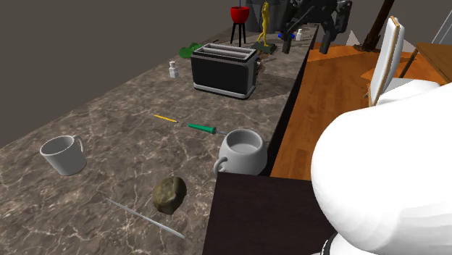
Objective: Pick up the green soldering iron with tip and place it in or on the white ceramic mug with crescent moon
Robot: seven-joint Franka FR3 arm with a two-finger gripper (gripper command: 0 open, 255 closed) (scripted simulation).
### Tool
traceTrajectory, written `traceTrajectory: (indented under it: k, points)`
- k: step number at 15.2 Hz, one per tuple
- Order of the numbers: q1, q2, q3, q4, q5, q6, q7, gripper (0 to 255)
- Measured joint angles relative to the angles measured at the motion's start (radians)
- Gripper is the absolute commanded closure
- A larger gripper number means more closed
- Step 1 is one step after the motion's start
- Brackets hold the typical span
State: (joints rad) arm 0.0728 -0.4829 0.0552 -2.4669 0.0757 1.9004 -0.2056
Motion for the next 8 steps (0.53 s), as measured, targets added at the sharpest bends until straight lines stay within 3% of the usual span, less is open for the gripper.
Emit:
traceTrajectory:
  k: [8]
  points:
    - [0.058, 0.269, 0.058, 0.029, 0.014, 0.231, -0.039, 0]
